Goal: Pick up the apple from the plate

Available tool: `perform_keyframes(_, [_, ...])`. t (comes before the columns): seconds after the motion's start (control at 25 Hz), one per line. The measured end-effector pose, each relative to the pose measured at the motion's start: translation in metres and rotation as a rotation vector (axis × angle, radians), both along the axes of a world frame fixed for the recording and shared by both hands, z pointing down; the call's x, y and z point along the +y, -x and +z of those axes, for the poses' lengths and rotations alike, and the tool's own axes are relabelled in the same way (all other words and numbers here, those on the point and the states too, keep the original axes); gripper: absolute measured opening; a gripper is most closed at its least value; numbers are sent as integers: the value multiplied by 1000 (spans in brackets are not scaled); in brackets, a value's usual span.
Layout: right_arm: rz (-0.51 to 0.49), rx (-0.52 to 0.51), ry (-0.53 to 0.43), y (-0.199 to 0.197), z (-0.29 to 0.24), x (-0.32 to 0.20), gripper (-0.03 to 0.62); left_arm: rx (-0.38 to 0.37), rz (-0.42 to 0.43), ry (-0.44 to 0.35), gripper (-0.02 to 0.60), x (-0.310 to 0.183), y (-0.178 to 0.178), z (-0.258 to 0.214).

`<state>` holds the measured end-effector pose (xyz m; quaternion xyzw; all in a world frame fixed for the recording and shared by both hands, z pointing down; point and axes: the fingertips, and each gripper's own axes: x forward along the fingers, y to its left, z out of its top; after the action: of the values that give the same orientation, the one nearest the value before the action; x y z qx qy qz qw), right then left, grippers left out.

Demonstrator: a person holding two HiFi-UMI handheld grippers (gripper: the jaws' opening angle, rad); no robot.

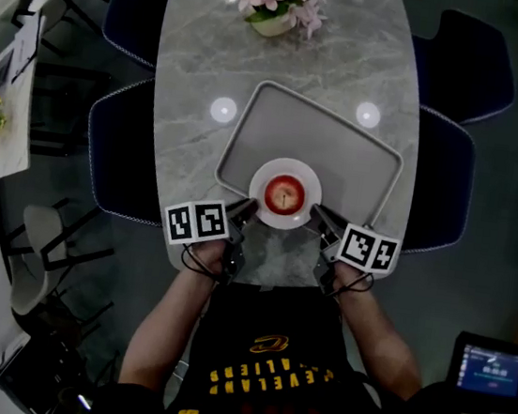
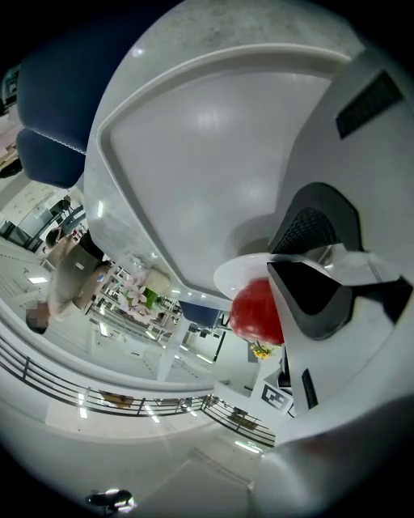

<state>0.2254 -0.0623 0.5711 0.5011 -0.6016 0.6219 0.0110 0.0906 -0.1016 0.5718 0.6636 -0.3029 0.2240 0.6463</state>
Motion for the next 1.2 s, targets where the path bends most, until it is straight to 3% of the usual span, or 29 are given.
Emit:
perform_keyframes(0.72, [-172, -22, -7, 130, -2, 51, 40, -16, -168, -8, 37, 75, 136, -4])
perform_keyframes(1.2, [-277, -24, -7, 192, 1, 62, 40, -22, -265, -11, 37, 99, 198, -1])
